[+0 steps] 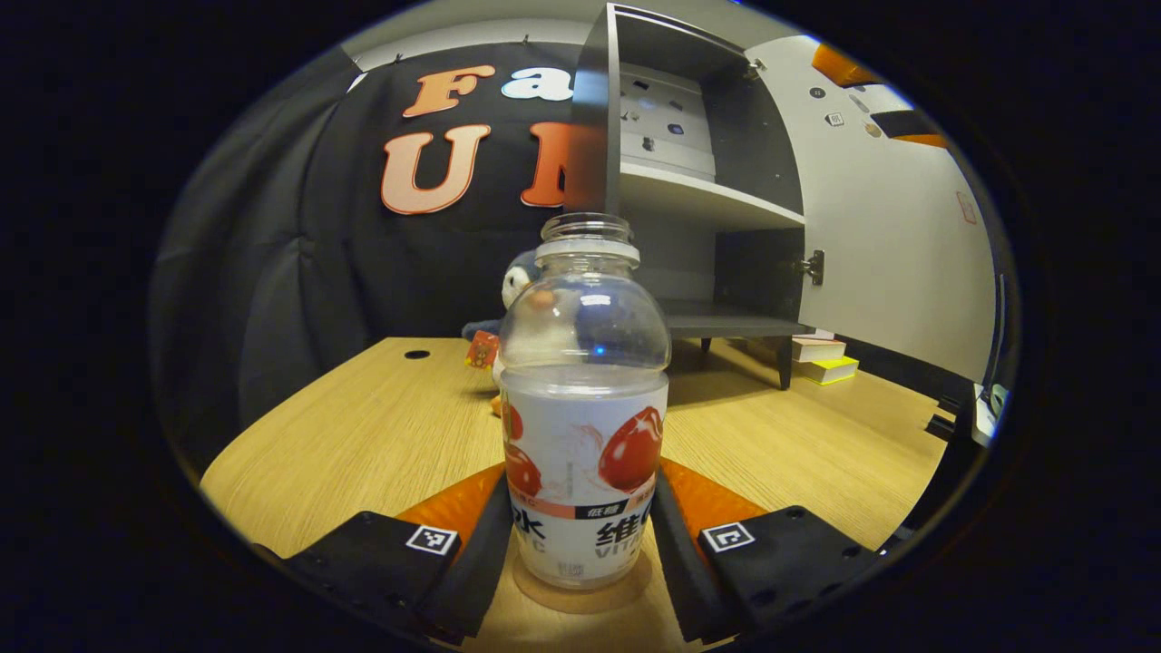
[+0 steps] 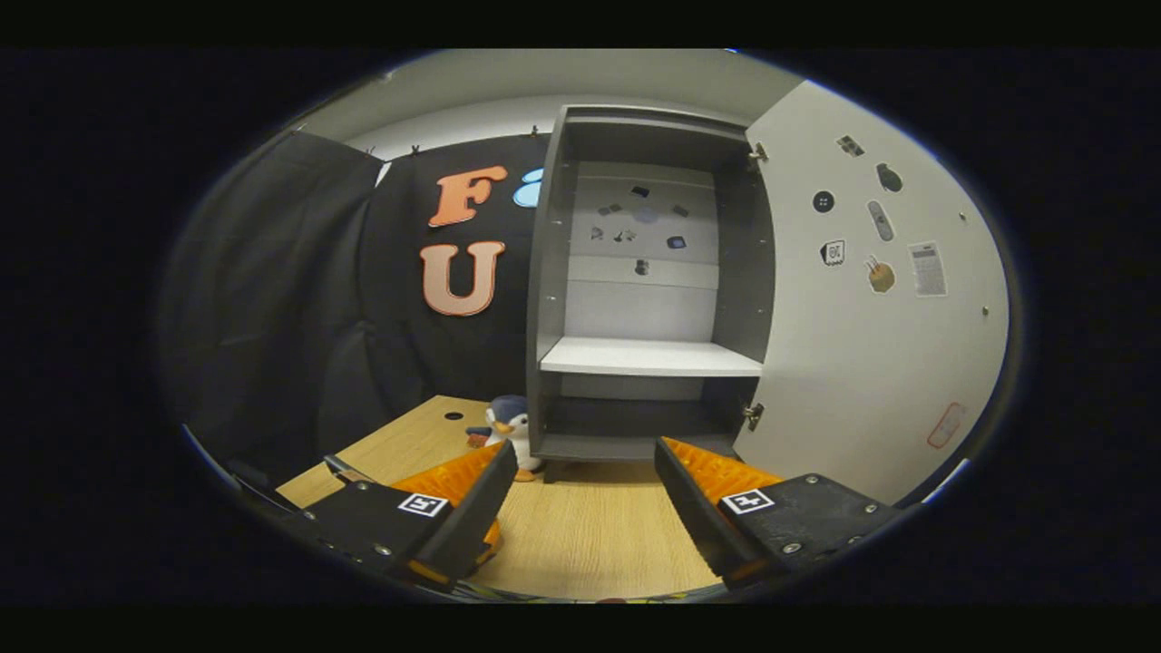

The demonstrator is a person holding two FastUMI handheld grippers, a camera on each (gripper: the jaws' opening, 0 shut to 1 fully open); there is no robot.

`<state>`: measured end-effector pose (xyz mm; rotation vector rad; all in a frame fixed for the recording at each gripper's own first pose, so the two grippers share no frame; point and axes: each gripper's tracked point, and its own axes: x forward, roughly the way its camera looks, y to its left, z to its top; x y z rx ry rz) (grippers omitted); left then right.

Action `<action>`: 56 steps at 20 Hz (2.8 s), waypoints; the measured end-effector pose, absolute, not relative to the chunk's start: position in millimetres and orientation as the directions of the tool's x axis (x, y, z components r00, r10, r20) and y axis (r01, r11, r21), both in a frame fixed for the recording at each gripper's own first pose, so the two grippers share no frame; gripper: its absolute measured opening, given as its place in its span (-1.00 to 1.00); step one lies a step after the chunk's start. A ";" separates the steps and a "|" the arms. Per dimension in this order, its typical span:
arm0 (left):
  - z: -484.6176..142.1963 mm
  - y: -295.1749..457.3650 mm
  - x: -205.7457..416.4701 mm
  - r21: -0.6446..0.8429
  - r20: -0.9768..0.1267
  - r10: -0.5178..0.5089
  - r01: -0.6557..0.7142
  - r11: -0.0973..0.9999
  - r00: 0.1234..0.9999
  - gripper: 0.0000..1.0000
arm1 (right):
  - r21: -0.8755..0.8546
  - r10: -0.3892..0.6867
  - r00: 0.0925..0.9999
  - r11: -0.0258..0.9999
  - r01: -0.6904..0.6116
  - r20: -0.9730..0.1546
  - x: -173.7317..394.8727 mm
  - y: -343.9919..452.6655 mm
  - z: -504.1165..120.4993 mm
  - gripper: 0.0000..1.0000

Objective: Open the cabinet door with the right hand, grasp the bottle in the cabinet with the left hand and place it on the coaster, then close the cabinet door with the right hand.

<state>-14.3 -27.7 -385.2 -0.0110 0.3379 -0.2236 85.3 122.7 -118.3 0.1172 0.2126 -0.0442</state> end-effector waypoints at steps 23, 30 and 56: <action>-363.7 -28.4 -9.2 0.041 -0.354 -0.201 0.230 0.972 0.913 0.92 | 0.182 -0.064 0.976 0.978 0.103 -0.207 68.4 95.2 -116.6 0.89; -291.7 -36.9 13.3 0.096 -0.236 -0.208 0.236 0.967 0.949 0.92 | 0.131 -0.083 0.987 0.986 0.100 -0.135 54.4 76.4 -88.7 0.89; -34.1 -84.1 -15.6 0.010 -0.048 -0.136 0.137 0.991 0.990 0.91 | -0.026 -0.570 0.820 0.822 0.569 -0.061 -101.7 -228.4 -21.5 0.89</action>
